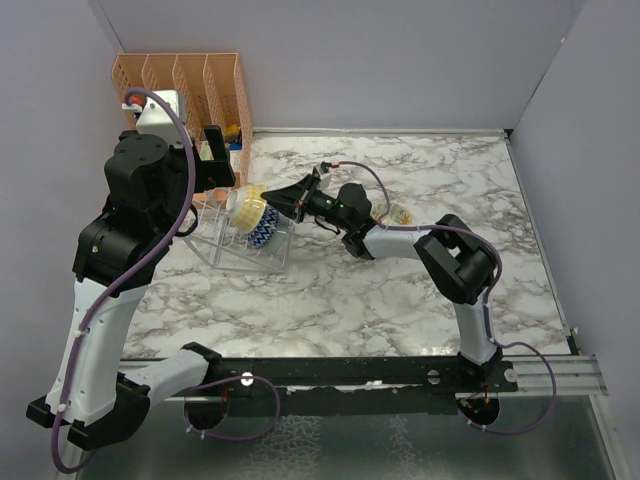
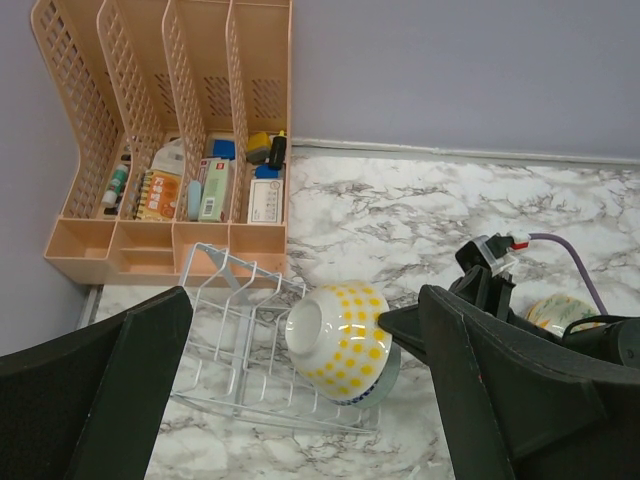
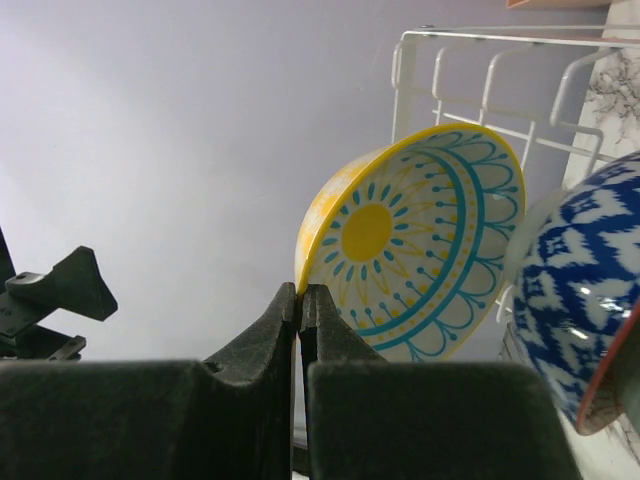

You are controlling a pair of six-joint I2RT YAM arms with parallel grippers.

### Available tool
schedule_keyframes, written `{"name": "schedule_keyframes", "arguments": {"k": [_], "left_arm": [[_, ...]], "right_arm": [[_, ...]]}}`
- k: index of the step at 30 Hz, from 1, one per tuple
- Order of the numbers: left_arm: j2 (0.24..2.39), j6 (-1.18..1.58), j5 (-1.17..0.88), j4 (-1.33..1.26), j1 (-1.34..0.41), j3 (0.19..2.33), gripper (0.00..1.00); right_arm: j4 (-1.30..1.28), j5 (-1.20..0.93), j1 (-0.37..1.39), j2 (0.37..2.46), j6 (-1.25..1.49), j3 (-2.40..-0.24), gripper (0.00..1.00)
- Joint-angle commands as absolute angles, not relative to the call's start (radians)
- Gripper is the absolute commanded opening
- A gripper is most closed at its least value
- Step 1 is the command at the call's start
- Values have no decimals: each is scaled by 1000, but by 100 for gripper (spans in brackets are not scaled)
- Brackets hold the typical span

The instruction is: Load the bowls into the dish rack

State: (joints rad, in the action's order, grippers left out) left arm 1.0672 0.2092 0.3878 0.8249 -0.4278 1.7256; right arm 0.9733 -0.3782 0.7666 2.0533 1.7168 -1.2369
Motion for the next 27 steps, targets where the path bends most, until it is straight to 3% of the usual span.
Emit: {"name": "schedule_keyframes", "arguments": {"k": [1,14,27], "left_arm": [[1070,193,407,816,-434,1719,99],[1082,195,407,805,-434,1712,99],[1076,193,412,805,-434,1709,99]], "right_arm": [[1109,-360,773,2100,1762,-1225,1],[1163,-387,773,2189,1807,-1220,1],[1091,-419,773,2163,1756,-1206,35]]}}
